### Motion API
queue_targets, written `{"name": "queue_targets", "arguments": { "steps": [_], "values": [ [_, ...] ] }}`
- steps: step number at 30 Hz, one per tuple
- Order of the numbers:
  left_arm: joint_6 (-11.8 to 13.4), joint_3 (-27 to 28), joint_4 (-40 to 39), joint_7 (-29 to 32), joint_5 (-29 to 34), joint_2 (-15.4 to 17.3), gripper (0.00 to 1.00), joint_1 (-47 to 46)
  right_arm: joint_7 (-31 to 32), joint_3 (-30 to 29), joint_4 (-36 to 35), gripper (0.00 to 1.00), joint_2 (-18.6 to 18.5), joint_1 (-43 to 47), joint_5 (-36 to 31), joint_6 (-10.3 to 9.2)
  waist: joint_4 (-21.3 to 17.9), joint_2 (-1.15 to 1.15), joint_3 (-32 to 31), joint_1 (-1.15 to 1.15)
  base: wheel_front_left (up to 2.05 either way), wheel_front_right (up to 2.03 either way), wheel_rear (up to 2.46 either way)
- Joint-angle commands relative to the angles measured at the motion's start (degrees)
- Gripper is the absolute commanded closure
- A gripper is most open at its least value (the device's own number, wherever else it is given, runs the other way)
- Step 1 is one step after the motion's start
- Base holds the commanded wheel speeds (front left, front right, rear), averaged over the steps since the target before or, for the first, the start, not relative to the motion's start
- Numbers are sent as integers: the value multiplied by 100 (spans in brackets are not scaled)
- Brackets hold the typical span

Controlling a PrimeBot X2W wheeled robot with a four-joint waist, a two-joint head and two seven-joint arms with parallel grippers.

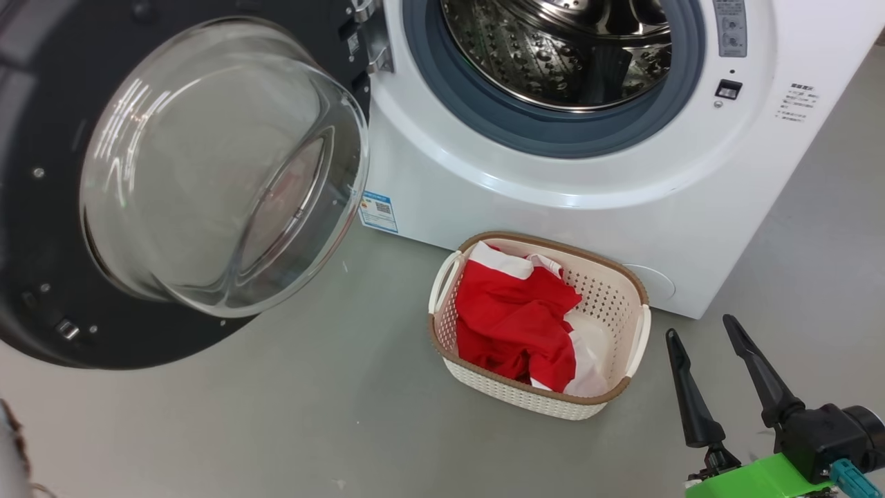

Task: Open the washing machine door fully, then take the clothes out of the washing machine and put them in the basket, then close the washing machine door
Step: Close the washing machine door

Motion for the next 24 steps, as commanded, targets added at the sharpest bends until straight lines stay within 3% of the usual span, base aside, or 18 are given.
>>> {"name": "queue_targets", "arguments": {
  "steps": [1,8,15,24],
  "values": [
    [-25,264,148,169,-184,432,100,-332,-36,120,-125,0,-75,-193,-47,35,-58,0,-13,0,0,0,0],
    [346,546,1231,1109,-583,1238,100,-1026,-36,142,-120,0,-75,-166,-55,35,-213,0,-21,0,0,0,0],
    [584,740,2182,2105,-1079,1692,100,-1513,-34,182,-109,0,-75,-177,-82,35,-326,0,-14,0,0,0,0],
    [680,668,3151,3222,-1361,2223,100,-1857,-12,247,-101,0,-75,-195,-121,35,-529,0,43,0,0,0,0]
  ]
}}
